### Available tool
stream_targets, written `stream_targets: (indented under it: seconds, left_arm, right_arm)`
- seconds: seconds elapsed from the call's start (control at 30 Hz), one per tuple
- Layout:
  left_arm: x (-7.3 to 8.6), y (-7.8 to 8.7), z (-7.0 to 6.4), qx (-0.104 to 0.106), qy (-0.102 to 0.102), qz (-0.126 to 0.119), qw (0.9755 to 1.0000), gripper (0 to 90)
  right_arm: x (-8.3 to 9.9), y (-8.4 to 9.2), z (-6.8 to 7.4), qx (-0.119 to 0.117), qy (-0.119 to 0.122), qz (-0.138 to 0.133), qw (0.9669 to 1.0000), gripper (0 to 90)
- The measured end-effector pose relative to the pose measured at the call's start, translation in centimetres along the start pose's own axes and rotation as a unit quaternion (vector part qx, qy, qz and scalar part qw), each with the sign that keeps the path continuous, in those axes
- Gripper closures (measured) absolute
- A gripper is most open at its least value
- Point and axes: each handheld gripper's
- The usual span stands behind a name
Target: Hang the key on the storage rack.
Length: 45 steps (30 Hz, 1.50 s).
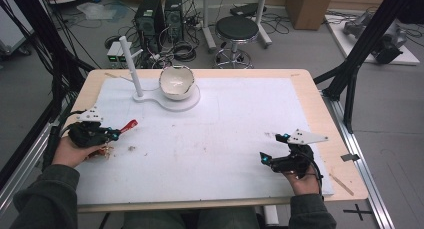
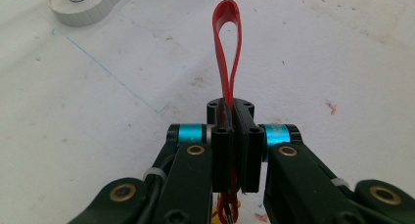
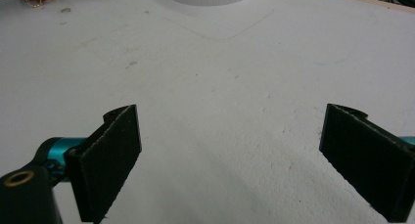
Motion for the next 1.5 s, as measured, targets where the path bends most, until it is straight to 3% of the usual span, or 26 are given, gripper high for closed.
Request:
stream_targets:
  seconds: [0.3, 0.47, 0.57, 0.63, 0.9, 1.07, 1.4, 1.5]
  left_arm:
    - [-0.2, 1.5, -0.7, -0.005, 0.012, -0.027, 0.9996, 86.5]
    - [0.6, 2.0, -1.0, -0.014, 0.039, -0.057, 0.9975, 86.5]
    - [1.1, 2.4, -1.1, -0.022, 0.055, -0.079, 0.9951, 86.5]
    - [1.3, 2.5, -1.3, -0.03, 0.071, -0.099, 0.9921, 86.5]
    - [1.3, 2.9, -1.4, -0.037, 0.091, -0.14, 0.9852, 86.5]
    - [1.1, 3.4, -1.2, -0.05, 0.114, -0.17, 0.9775, 86.5]
    - [-0.4, 3.9, -0.8, -0.072, 0.115, -0.184, 0.9736, 86.5]
    - [-1.0, 3.9, -0.6, -0.07, 0.121, -0.187, 0.9723, 86.5]
  right_arm:
    - [0.2, 0.4, -0.1, 0.003, -0.002, -0.006, 1.0, 7.3]
    - [0.1, 0.4, -0.1, 0.001, 0.001, -0.008, 1.0, 7.3]
    - [0.1, 0.4, -0.1, 0.002, 0.001, -0.009, 1.0, 7.3]
    - [0.1, 0.4, -0.1, 0.002, 0.0, -0.01, 1.0, 7.3]
    - [0.0, 0.5, -0.1, 0.003, 0.005, -0.013, 0.9999, 7.3]
    - [-0.1, 0.5, -0.1, 0.001, 0.004, -0.014, 0.9999, 7.3]
    - [-0.2, 0.3, 0.0, 0.002, 0.008, -0.011, 0.9999, 7.3]
    - [-0.2, 0.2, 0.0, 0.002, 0.006, -0.01, 0.9999, 7.3]
Point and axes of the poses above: each handheld gripper's, and its own axes: y roughly backward along the jaws, x roughly out of its underside, z roughly to its left, and after that the axes turned 7 degrees about -x, right-handed
